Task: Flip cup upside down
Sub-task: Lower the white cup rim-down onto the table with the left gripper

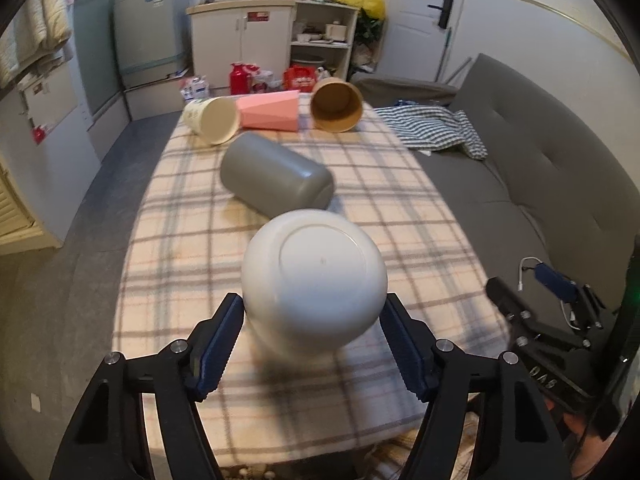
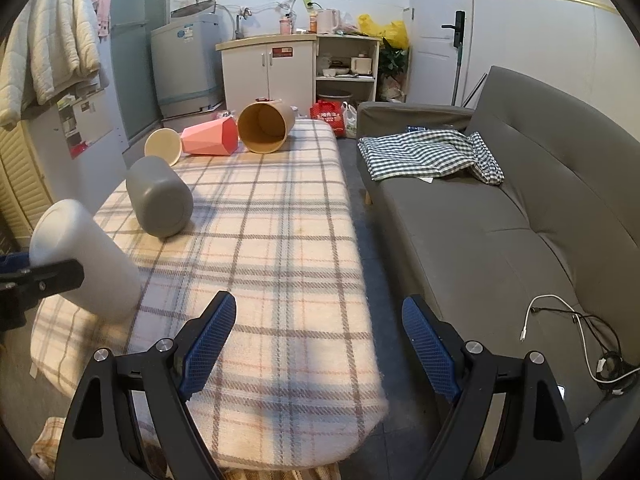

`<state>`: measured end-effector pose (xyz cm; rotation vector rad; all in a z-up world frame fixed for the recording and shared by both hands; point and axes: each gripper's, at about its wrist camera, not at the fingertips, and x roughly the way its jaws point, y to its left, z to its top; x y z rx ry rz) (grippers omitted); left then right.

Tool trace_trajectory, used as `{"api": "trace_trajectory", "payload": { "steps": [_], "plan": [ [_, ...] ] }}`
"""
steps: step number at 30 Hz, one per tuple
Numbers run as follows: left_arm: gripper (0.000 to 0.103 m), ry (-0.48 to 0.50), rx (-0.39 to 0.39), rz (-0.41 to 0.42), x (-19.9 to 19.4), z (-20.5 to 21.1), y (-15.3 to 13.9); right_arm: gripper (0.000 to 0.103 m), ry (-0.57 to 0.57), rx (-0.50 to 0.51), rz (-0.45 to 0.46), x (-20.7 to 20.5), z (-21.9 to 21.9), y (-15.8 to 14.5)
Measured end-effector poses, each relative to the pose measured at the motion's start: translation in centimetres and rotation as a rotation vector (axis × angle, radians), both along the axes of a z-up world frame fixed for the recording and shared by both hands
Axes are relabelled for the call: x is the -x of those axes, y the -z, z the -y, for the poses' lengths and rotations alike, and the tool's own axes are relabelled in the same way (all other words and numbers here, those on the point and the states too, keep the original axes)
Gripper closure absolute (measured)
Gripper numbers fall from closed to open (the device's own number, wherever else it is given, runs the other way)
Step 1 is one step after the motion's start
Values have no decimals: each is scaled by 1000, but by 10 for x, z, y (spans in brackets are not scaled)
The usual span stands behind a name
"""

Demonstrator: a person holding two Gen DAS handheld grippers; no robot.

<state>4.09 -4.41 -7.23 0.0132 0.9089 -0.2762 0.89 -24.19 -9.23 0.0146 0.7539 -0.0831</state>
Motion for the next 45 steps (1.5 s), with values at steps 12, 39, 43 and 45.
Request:
{"api": "trace_trajectory", "payload": {
  "steps": [12, 39, 43, 45],
  "plan": [
    [33, 17, 41, 1, 1, 4, 1, 17, 7, 7, -9, -1, 2, 1],
    [31, 8, 98, 53, 29, -13, -23, 17, -64, 45, 73, 18, -29, -38],
    [31, -17, 104, 102, 35, -23, -37, 17, -79, 54, 96, 25, -34, -47],
    [31, -31, 104, 127, 38, -28, -44, 17, -84, 56, 106, 28, -37, -50]
  ]
}}
